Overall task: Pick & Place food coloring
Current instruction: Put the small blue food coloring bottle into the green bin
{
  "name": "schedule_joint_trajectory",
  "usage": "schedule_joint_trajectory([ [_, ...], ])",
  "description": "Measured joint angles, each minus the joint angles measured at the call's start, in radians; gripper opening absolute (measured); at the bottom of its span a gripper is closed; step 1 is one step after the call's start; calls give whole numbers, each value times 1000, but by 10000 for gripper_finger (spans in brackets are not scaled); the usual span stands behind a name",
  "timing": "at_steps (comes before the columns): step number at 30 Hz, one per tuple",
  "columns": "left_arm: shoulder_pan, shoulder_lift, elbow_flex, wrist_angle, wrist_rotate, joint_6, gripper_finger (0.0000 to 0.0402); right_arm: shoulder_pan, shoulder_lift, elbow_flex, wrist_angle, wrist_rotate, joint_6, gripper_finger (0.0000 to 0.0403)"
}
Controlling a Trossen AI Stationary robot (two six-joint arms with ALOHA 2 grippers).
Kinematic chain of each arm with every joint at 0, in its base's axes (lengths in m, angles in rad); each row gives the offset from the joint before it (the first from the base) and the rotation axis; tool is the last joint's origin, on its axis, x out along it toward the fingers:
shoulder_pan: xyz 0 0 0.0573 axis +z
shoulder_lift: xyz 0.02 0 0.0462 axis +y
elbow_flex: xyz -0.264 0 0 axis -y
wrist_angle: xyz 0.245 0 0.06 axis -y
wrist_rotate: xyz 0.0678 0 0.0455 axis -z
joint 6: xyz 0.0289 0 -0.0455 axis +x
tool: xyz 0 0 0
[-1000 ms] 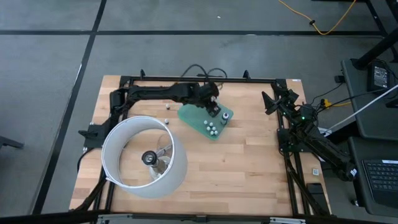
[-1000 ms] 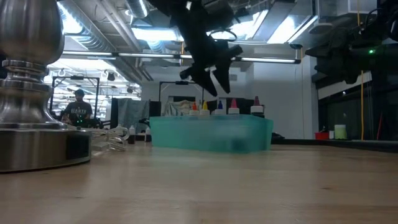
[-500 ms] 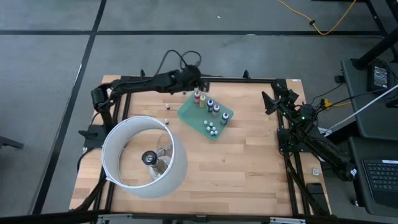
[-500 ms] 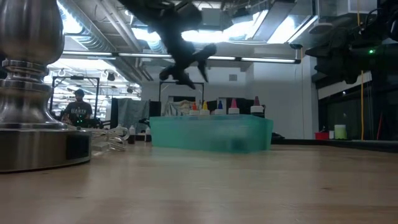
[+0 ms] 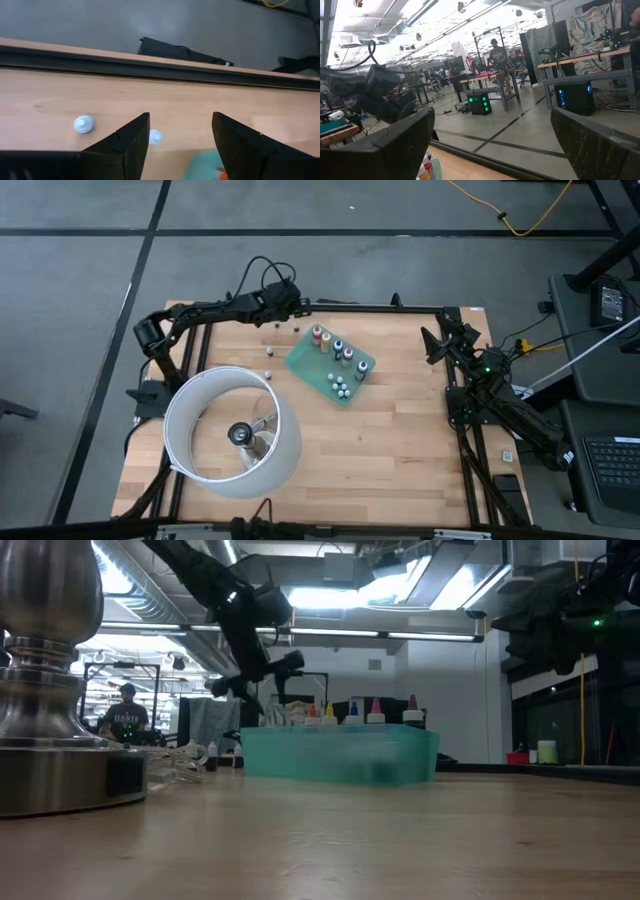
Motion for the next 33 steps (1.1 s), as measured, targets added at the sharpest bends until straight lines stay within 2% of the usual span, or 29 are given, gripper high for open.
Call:
schedule_joint_trajectory([
  [21,76,5,-123,-64,-102,153,207,0,0,0,0,0,0,399],
  [28,76,12,-149,-12,-139,165,207,0,0,0,0,0,0,399],
  [33,68,54,-149,40,-122,198,207,0,0,0,0,0,0,399],
])
